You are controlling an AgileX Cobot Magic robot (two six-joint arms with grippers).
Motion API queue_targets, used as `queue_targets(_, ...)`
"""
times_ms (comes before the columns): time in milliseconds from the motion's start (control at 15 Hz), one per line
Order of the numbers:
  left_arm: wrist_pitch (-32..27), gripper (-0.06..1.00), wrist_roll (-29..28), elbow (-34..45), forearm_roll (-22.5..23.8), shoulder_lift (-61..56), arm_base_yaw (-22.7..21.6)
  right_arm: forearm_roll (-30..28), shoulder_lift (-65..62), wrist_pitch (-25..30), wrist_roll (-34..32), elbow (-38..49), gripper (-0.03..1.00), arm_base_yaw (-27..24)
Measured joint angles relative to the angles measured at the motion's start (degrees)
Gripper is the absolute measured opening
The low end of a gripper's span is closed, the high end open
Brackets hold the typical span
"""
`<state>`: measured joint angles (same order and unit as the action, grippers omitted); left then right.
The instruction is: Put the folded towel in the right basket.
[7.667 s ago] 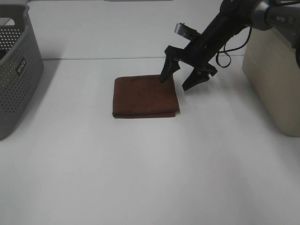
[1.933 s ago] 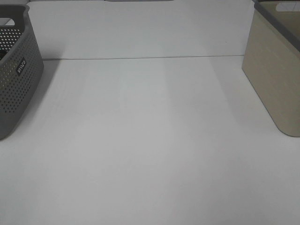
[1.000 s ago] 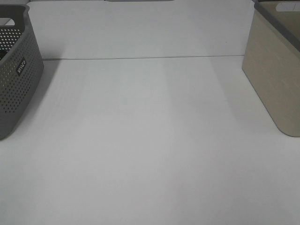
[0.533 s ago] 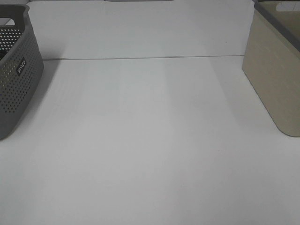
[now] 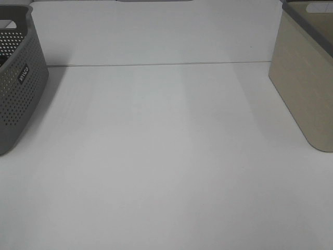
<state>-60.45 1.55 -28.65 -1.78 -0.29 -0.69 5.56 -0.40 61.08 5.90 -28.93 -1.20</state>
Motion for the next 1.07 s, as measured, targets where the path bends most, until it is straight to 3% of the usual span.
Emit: queue_targets(1067,0.00,0.97,0.00,0.00,0.00,0.00,0.00,0.00,0.00,0.00,0.00,0.00,0.72,0.00)
